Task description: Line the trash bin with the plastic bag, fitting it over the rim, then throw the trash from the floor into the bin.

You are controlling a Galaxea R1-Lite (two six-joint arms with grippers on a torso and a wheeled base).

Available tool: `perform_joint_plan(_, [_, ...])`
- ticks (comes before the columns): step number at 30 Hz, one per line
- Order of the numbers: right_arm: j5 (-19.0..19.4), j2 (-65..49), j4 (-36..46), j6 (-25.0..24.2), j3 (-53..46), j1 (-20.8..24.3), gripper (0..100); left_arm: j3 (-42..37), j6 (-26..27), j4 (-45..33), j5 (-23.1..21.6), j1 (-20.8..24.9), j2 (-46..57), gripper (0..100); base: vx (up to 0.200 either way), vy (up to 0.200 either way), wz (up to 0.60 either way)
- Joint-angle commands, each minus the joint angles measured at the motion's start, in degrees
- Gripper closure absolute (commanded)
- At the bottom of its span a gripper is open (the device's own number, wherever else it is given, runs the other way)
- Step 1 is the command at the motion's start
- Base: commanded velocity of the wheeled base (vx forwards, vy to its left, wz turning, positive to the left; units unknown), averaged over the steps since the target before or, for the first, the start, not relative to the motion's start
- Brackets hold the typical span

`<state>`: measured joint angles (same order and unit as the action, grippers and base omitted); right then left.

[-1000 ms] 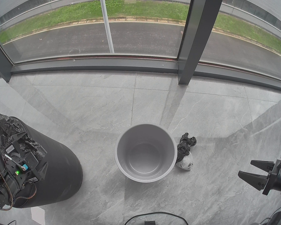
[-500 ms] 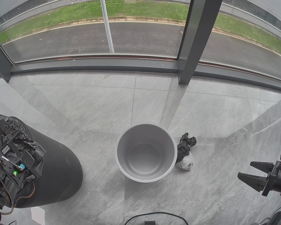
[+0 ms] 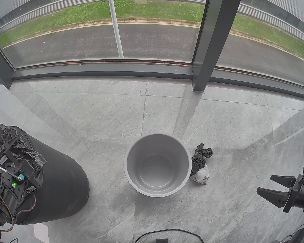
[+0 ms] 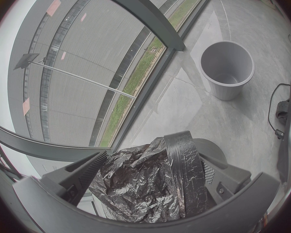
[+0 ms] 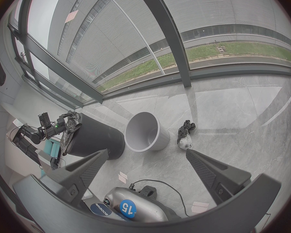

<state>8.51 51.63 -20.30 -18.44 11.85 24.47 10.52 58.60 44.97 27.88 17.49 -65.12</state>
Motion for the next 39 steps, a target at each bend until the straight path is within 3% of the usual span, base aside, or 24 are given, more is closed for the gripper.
perform_joint_plan(1, [0.02,-0.04,-0.01,-0.01,-0.07,0.05,0,0.03,0.02,0.73,0.25,-0.09,0.08,0,0.0,0.0,0.0])
perform_joint_plan(12, [0.02,-0.04,-0.01,0.08,-0.16,0.05,0,-0.06,-0.07,1.35,1.04,0.0,-0.18,0,0.0,0.0,0.0])
perform_joint_plan(13, [0.02,-0.04,-0.01,0.08,-0.16,0.05,0,-0.06,-0.07,1.44,1.04,0.0,-0.18,100,0.0,0.0,0.0])
perform_joint_plan(33, [0.02,-0.65,-0.01,-0.01,-0.16,0.05,0,-0.06,-3.14,2.49,0.77,0.44,1.49,100,0.0,0.0,0.0])
perform_joint_plan(35, [-0.07,-1.0,-0.09,-0.01,0.1,0.05,0,2.31,-6.83,3.28,0.68,0.52,2.1,100,0.0,0.0,0.0])
perform_joint_plan(37, [-0.16,-1.97,-0.36,-0.1,0.81,0.05,0,6.88,-17.56,3.19,0.6,1.49,1.58,100,0.0,0.0,0.0])
perform_joint_plan(39, [-0.25,-1.88,-1.24,-0.54,1.42,0.05,0,9.43,-24.5,3.19,0.6,2.9,0.96,100,0.0,0.0,0.0])
